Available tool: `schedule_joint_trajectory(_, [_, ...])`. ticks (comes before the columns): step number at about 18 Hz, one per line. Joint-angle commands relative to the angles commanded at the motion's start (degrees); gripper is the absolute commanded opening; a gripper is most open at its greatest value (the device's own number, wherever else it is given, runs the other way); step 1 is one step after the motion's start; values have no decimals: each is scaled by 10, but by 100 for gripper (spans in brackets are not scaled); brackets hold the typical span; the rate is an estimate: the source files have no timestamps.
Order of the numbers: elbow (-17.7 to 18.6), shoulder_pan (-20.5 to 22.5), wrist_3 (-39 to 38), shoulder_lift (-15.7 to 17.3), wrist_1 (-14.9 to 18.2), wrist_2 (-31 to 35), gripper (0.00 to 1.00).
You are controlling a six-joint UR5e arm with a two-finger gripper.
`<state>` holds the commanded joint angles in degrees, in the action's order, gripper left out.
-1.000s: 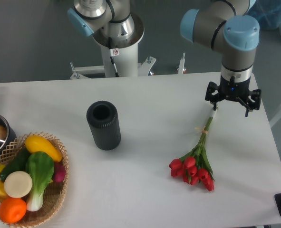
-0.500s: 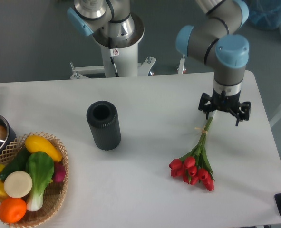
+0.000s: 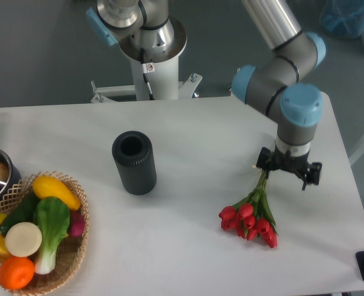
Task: Pick up the flowers from the table
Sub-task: 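Lower the open gripper down onto the tulip stems near the blooms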
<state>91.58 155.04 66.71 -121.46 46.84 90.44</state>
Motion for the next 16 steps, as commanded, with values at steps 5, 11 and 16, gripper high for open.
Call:
schedule_joint_trajectory(5, [18,-24,-11,9,1,1,100])
schedule_joint_trajectory(11, [30,-40,-49,-3,0,3,100])
schedule_joint_trajectory(16, [20,-48,-60,-15,0,1,63])
